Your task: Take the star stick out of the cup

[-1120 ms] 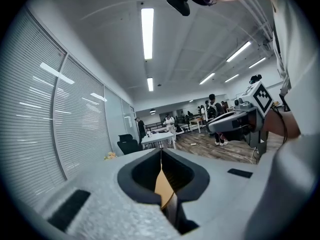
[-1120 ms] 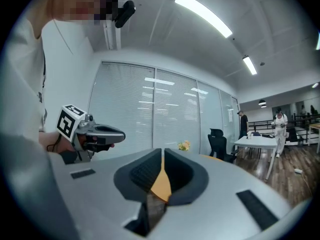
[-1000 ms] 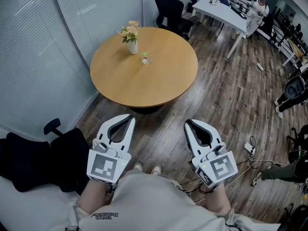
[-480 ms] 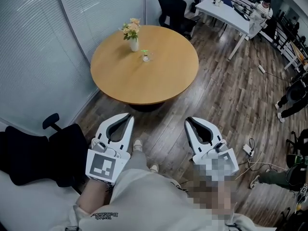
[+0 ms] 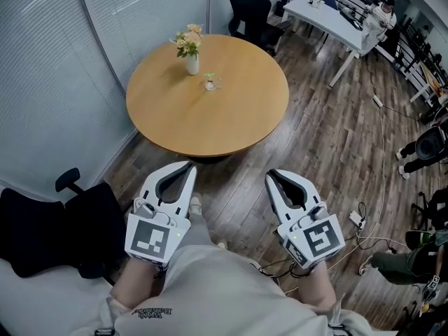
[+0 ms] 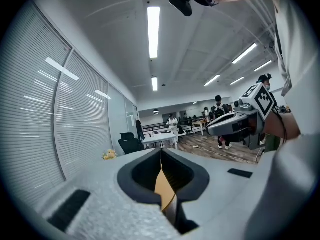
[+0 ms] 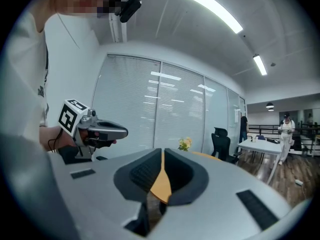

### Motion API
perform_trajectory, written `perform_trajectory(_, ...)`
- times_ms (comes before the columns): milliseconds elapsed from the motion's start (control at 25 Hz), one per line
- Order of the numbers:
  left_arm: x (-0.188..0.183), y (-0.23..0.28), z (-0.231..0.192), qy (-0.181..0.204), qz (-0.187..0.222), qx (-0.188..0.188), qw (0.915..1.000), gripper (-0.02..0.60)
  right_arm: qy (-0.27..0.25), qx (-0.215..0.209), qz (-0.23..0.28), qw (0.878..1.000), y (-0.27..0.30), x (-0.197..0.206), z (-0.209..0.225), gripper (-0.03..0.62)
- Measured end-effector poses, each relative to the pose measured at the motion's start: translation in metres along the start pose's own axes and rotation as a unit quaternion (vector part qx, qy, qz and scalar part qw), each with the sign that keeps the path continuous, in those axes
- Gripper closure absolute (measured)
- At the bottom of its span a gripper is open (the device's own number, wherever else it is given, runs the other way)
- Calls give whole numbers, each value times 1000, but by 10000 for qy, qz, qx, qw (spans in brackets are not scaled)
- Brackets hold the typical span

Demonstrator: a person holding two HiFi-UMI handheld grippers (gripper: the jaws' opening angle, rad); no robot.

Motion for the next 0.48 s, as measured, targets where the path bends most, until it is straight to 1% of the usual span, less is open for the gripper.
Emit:
perform_trajectory(280, 5, 41, -31, -4, 7, 70, 10000, 558, -77, 81, -67, 9999, 40, -5, 31, 554)
perform_trajectory(480, 8, 73, -60, -27, 1, 73, 10000, 558, -87, 131, 66, 9999, 76, -15, 53, 554)
Point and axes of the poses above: the fingertips, and each gripper's own axes: y forward along the fingers, z to its right, x out of its underside, the point moved 5 cm from there along -y, backward along the fingers, and after that the axes turned 8 degrees about -x, right-handed, at the moved point
